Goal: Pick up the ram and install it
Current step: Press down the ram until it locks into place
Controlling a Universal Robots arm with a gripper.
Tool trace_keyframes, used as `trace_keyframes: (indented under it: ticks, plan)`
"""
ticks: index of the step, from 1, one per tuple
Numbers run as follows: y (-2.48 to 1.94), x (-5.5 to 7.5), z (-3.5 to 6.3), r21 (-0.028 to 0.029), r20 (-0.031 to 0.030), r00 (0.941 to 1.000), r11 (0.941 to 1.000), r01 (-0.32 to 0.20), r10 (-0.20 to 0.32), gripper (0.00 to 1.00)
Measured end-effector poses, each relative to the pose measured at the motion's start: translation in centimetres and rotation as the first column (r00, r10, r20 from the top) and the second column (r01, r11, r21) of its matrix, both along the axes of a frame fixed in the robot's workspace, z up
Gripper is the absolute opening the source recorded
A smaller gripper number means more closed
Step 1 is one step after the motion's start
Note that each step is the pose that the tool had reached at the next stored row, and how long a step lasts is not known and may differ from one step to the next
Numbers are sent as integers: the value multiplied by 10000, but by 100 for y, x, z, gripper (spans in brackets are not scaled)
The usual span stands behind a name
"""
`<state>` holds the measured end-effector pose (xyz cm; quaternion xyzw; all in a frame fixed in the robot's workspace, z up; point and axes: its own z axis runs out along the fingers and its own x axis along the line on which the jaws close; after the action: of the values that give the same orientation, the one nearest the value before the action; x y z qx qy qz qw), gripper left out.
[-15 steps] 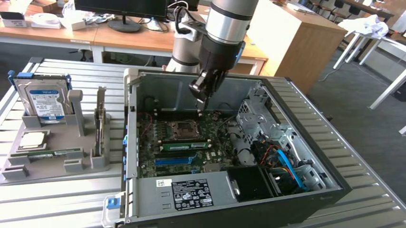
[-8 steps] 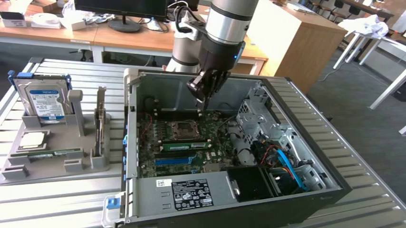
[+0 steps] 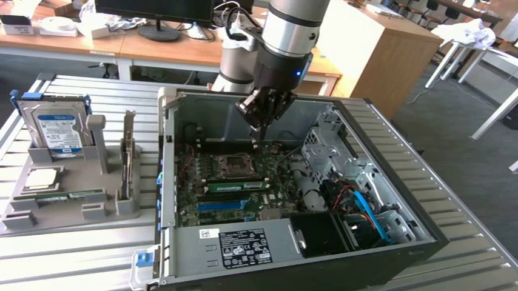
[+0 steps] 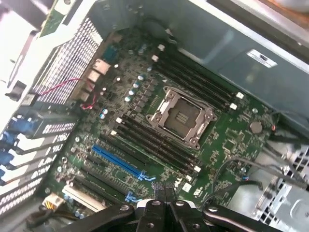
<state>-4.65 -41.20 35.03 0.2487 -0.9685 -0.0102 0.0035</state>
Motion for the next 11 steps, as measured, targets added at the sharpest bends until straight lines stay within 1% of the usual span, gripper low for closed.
trace_keyframes:
  ticks: [3, 6, 8, 11]
  plan:
    - [0, 0, -2, -1, 0, 9987, 9987, 509, -509, 10]
    - [0, 0, -5, 0, 1, 9950, 9950, 996, -996, 10]
    - [0, 0, -6, -1, 0, 9912, 9912, 1322, -1322, 10]
    - [0, 0, -8, 0, 0, 9835, 9835, 1812, -1812, 10]
